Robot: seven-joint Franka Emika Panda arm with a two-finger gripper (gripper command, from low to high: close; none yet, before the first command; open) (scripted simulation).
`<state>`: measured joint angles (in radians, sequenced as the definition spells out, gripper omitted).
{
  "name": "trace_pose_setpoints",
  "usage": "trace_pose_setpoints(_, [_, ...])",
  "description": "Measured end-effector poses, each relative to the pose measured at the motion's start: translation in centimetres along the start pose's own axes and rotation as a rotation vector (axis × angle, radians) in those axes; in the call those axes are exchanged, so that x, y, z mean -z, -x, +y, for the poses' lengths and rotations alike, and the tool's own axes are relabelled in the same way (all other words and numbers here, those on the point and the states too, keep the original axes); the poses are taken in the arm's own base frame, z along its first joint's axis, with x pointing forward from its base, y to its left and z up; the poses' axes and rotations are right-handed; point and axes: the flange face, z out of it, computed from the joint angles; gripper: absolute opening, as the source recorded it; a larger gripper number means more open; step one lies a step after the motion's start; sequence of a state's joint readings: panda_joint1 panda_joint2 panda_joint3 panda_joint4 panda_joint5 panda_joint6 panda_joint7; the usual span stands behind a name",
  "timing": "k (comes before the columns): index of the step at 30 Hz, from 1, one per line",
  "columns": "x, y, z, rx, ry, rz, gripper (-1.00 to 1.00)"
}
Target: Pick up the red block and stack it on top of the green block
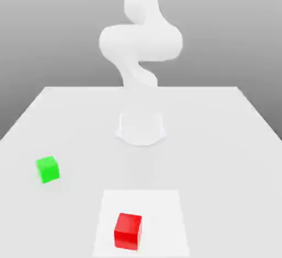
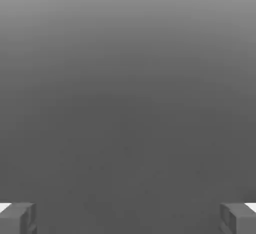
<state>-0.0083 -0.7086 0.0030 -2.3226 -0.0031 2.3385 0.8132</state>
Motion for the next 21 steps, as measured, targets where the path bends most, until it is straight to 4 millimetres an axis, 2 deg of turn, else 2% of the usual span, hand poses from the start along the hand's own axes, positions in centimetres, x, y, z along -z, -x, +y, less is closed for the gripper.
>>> trace_pose_setpoints(5, [-10.6,0.9,1.6,-0.030,0.122,-0.096,0.00])
trace_pose_setpoints(10, [-20.1,3.1,4.7,-0.060,0.239,-0.190,0.00])
trace_pose_setpoints(16, [-29.9,7.4,10.2,-0.097,0.378,-0.305,0.00])
trace_pose_setpoints(21, [-36.5,12.1,15.9,-0.132,0.493,-0.400,0.00])
